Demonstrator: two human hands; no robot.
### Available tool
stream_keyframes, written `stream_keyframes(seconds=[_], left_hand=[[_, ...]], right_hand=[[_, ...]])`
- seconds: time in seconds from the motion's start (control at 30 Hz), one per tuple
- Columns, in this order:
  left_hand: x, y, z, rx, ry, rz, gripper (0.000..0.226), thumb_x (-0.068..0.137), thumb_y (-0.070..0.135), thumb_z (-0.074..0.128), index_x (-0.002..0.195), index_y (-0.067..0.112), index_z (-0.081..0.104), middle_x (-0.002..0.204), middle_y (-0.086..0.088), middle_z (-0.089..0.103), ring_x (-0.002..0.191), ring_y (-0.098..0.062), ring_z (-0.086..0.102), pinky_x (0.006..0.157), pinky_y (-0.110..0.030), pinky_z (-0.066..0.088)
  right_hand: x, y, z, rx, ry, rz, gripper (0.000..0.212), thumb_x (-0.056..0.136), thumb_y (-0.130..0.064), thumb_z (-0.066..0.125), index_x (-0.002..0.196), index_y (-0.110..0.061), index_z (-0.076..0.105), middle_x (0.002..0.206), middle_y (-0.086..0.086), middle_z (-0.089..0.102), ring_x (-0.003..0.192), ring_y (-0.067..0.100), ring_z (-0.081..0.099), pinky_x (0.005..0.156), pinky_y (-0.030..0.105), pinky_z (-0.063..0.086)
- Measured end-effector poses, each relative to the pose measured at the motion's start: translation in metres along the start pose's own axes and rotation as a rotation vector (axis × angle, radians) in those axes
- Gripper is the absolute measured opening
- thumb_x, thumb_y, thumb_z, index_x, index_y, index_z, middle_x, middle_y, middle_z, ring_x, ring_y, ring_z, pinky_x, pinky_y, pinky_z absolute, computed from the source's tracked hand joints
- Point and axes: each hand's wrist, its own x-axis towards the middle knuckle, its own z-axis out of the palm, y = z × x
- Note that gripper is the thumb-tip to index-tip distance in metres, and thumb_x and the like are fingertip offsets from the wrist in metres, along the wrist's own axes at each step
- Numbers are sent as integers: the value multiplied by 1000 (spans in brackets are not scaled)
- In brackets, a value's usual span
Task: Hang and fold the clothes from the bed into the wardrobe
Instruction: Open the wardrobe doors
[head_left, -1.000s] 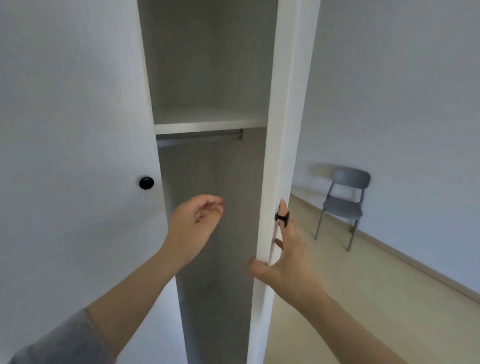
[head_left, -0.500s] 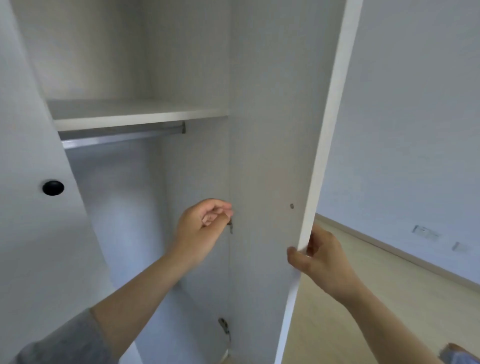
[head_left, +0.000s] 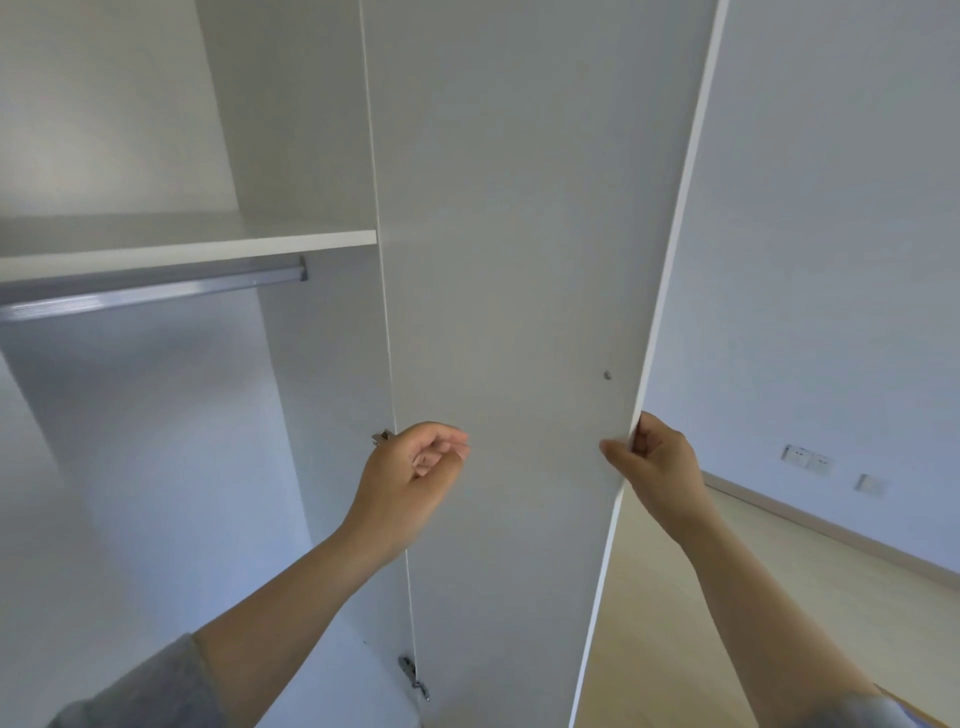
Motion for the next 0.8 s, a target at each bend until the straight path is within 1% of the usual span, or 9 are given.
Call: stream_keyframes(seconds=[0.07,0.13,0.2,0.27,0.3,0.37,0.47,0.57,0.8], left_hand=[[1,-1,6,9,7,1,19,91,13,62,94,30,70,94,9,73,90,-5,68,77,-13,49],[2,-3,9,18,18,-2,19,91,12,62,94,29,70,94,10,73,89,-4,68,74,-9,48],[2,-6,12,25,29,-4,19,91,12,62,94,29,70,95,12,73,90,-3,68,73,-8,48],[1,-9,13,28,57,-9,19,91,13,63,93,31,70,95,13,73,89,-4,68,74,-10,48],[1,-11,13,34,75,-11,18,91,14,64,92,31,70,95,13,73,89,-4,68,74,-11,49],[0,-15,10,59,106,-12,15,91,16,65,94,30,70,95,16,72,90,-3,68,75,-11,49],[-5,-21,-4,107,188,-39,18,91,15,62,93,31,69,93,19,72,89,1,66,73,-6,47],[-14,-28,-32,190,359,-101,19,92,15,60,89,32,68,88,16,71,84,4,61,68,-2,43],[-54,-27,-147,468,668,-165,14,91,13,60,101,22,65,95,12,65,80,9,58,64,-3,40]], right_hand=[[2,1,1,32,16,11,18,84,-6,63,73,-7,48,56,-9,41,52,9,35,49,15,33],[2,1,5,-11,54,1,19,84,-8,63,75,-8,46,62,-1,44,56,14,37,52,23,35],[-5,0,9,-97,197,-69,19,85,-13,66,86,-18,47,78,-4,51,67,14,46,61,26,40],[-17,-7,13,-108,379,-219,34,83,-17,70,108,-28,49,99,-15,48,87,5,51,76,16,42],[-21,-12,15,-105,409,-311,37,83,-19,69,111,-31,48,100,-19,46,91,2,51,78,10,40],[-25,-23,24,-89,277,-419,30,84,-20,67,104,-35,50,93,-21,50,89,0,53,76,6,41],[-23,-35,49,-29,-44,-411,18,87,-18,67,99,-30,60,89,-15,62,83,5,60,69,14,48],[-22,-44,81,-9,-291,-420,8,92,-17,62,96,-24,66,84,-14,66,79,6,62,70,20,51],[-40,-86,173,68,-573,-524,15,92,-16,60,88,-30,64,79,-21,65,79,3,63,69,12,47]])
